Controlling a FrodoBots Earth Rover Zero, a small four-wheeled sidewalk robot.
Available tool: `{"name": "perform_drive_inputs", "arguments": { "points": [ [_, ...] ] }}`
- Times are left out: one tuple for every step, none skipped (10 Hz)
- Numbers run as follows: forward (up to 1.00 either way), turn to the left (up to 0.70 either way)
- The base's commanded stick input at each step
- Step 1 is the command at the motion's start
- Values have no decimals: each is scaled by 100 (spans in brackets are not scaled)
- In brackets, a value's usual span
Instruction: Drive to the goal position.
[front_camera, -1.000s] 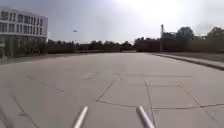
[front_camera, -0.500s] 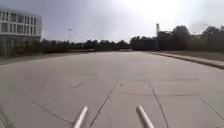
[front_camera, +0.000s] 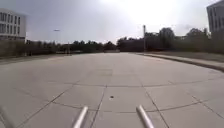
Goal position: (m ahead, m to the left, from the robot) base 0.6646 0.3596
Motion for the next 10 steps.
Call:
{"name": "perform_drive_inputs", "arguments": {
  "points": [
    [100, -38],
    [100, -38],
    [100, -38],
    [100, -30],
    [25, -7],
    [0, 0],
    [0, 0],
    [0, 0],
    [0, 0],
    [0, 0]
  ]
}}
